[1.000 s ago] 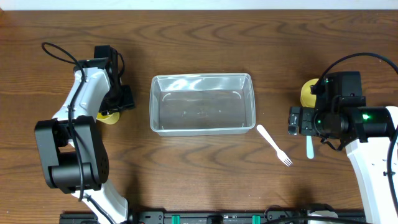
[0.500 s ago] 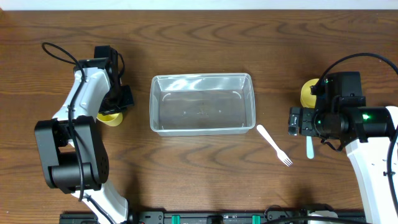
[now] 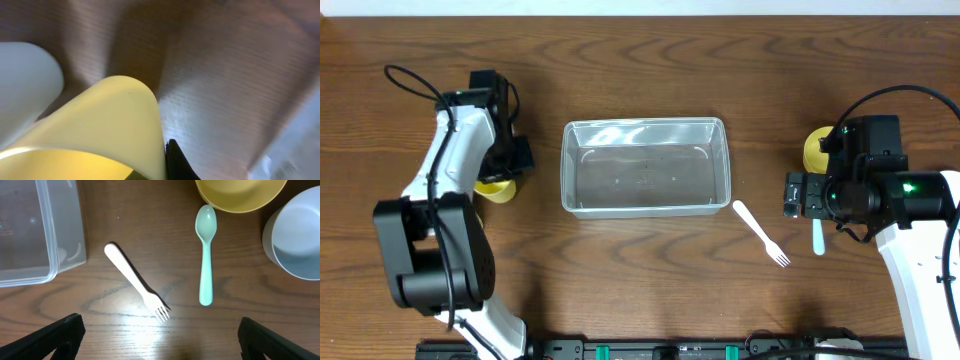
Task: Pack container
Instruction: 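Carry the yellow cup into the container's back-left corner and release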
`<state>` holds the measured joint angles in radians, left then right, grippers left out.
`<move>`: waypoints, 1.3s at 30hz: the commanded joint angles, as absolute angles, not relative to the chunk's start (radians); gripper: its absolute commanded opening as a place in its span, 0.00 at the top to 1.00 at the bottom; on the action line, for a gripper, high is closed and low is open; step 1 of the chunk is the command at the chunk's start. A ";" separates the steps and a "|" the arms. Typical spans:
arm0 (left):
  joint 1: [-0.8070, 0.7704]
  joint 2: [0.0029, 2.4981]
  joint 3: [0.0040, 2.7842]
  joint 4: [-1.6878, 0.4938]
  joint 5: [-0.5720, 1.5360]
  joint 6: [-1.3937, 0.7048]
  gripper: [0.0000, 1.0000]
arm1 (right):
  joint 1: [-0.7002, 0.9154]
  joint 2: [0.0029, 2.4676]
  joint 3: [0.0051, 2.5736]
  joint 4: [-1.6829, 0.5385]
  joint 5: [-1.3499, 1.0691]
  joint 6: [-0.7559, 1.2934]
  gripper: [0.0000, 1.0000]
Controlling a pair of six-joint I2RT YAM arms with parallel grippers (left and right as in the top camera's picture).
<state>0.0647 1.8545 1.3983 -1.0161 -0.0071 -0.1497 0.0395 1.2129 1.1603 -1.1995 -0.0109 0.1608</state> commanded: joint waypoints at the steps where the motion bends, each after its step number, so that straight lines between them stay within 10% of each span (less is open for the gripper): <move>1: 0.014 1.728 1.495 -1.059 -0.011 -0.143 0.94 | 0.034 1.216 1.176 -1.198 -0.004 0.167 0.01; 16: -0.424 1.615 1.551 -1.042 -0.008 -0.125 0.94 | 0.034 1.216 1.176 -1.197 -0.004 0.168 0.01; 39: -0.446 2.011 1.551 -0.921 -0.008 -0.128 0.94 | 0.034 1.216 1.176 -1.208 -0.004 0.167 0.01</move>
